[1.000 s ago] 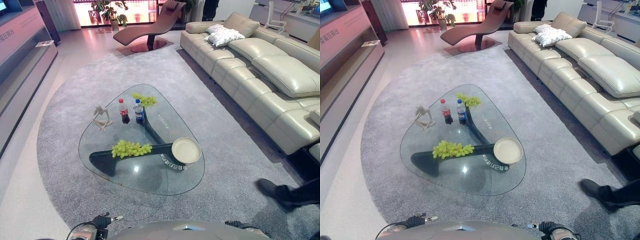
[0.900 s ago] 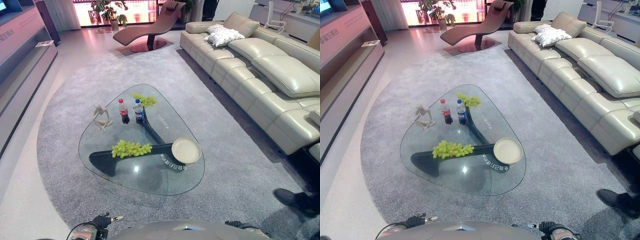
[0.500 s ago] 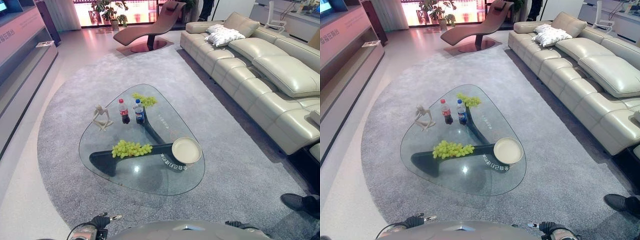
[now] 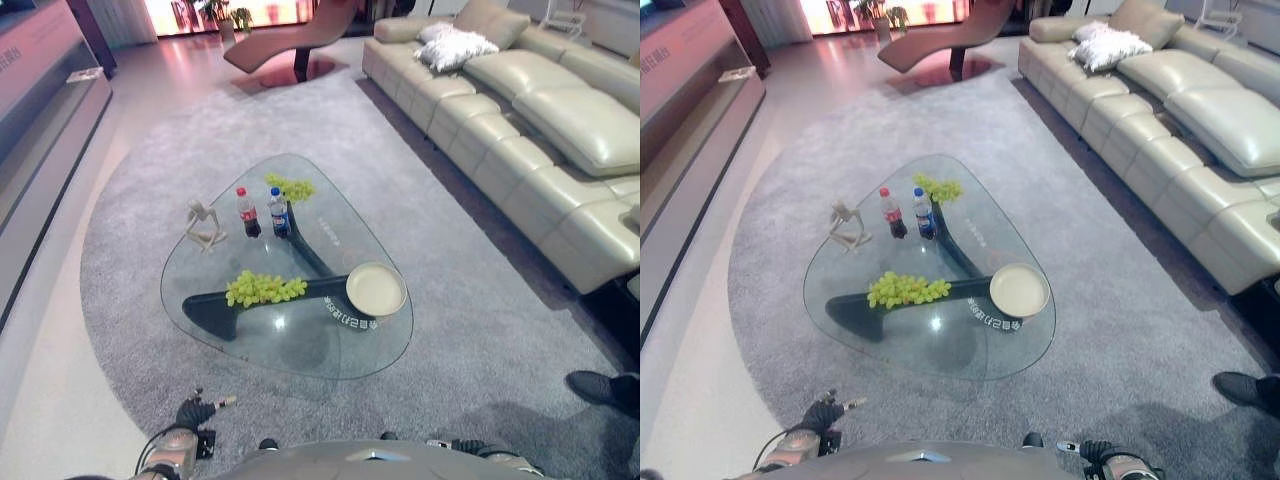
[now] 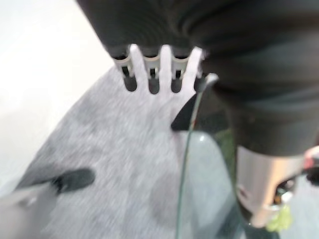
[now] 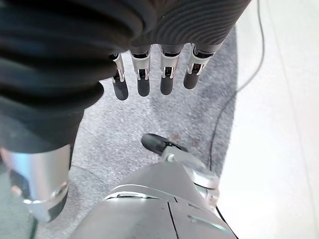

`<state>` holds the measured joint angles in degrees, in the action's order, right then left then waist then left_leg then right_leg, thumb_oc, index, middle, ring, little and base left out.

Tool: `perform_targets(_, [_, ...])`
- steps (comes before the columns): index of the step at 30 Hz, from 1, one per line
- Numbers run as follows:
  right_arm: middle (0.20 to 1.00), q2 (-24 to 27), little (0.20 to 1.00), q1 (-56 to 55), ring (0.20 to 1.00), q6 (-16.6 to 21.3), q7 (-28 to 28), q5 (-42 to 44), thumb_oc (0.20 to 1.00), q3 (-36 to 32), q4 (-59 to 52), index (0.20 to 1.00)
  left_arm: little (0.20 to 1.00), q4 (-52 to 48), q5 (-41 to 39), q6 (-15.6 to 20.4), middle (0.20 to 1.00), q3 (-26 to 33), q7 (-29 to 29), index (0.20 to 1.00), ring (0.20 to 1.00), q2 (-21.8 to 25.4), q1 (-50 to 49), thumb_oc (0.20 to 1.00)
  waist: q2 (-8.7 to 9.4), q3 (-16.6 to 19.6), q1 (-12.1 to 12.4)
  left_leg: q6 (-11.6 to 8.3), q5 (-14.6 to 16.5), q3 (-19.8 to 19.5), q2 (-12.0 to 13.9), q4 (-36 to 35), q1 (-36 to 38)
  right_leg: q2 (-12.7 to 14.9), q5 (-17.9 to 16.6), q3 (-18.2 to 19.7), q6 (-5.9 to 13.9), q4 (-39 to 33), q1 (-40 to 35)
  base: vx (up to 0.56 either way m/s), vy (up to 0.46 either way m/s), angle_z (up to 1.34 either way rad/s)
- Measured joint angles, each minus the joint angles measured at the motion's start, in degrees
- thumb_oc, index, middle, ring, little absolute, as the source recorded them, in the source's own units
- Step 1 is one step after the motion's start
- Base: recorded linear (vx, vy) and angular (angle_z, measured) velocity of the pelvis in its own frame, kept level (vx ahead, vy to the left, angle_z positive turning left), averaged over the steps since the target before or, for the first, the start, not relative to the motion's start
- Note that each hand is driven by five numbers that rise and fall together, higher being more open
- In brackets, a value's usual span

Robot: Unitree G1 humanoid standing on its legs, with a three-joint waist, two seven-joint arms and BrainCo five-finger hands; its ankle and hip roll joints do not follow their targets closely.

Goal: Pick up fruits into the plate

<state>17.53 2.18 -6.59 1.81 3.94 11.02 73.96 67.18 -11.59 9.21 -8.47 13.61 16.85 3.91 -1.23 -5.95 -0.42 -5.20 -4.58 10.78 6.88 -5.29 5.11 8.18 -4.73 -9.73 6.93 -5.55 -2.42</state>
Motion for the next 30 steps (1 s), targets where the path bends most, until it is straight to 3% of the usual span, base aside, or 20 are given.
perform_targets(3, [1.000,1.73,1.000,2.77,1.000,0.01,-0.12,1.38,1.000,0.29,-0.43,1.000,1.000,-3.71,3.25,-0.27,1.000,-0.92,6.49,1.000,1.000,1.05,3.68,1.000,-1.36,-3.22,-0.29,-0.19,-0.68,0.38,-0.08,0.20,-2.71,-0.24,-1.32,0.98,-0.29,0.29,3.10,-0.21,0.084,-0.09])
perform_targets(8, [1.000,5.04,1.000,7.80,1.000,0.66,-0.82,4.42,1.000,1.23,-1.04,1.000,1.000,-8.05,10.76,-2.64,1.000,-4.07,15.57,1.000,1.000,6.38,12.33,1.000,-1.90,-8.59,-1.78,-0.17,-1.64,0.51,0.01,0.23,-5.07,-0.50,-2.40,1.41,-0.48,0.33,5.53,-0.14,0.064,-0.05])
perform_targets(14, [1.000,7.85,1.000,14.55,1.000,2.99,-1.20,9.14,1.000,2.69,-2.53,1.000,1.000,-10.73,23.40,-7.58,1.000,-12.47,22.08,1.000,1.000,17.88,27.05,1.000,-1.27,-15.52,-2.95,-0.25,-2.32,1.42,0.23,2.58,-12.28,-0.55,-3.41,2.60,-0.70,2.55,13.43,-0.18,-0.007,-0.10])
perform_targets(17, [1.000,9.98,1.000,19.77,1.000,3.88,-1.08,10.62,1.000,3.51,-3.53,1.000,1.000,-10.58,31.15,-10.11,1.000,-14.25,23.10,1.000,1.000,21.65,37.97,1.000,-0.79,-23.31,-3.67,-0.15,-2.48,1.41,0.28,4.20,-15.34,-0.33,-3.61,2.93,-0.95,4.94,16.86,-0.09,0.007,-0.04])
perform_targets(23, [1.000,10.53,1.000,21.33,1.000,4.46,-0.95,11.81,1.000,4.88,-5.84,1.000,1.000,-8.17,41.29,-11.89,1.000,-22.21,23.17,1.000,1.000,23.97,47.21,1.000,-0.03,-25.24,-5.75,-0.06,-2.52,1.60,0.06,5.22,-19.78,0.16,-3.58,3.25,-0.94,6.94,21.90,-0.05,0.032,-0.02])
perform_targets(30, [1.000,10.77,1.000,21.93,1.000,5.63,-0.92,11.84,1.000,5.71,-7.08,1.000,1.000,-6.63,43.15,-14.07,1.000,-26.28,23.27,1.000,1.000,24.38,52.69,1.000,0.08,-25.32,-7.31,0.14,-2.59,1.75,0.04,8.98,-29.02,0.68,-3.41,4.34,-0.99,12.06,32.28,-0.02,0.016,-0.02])
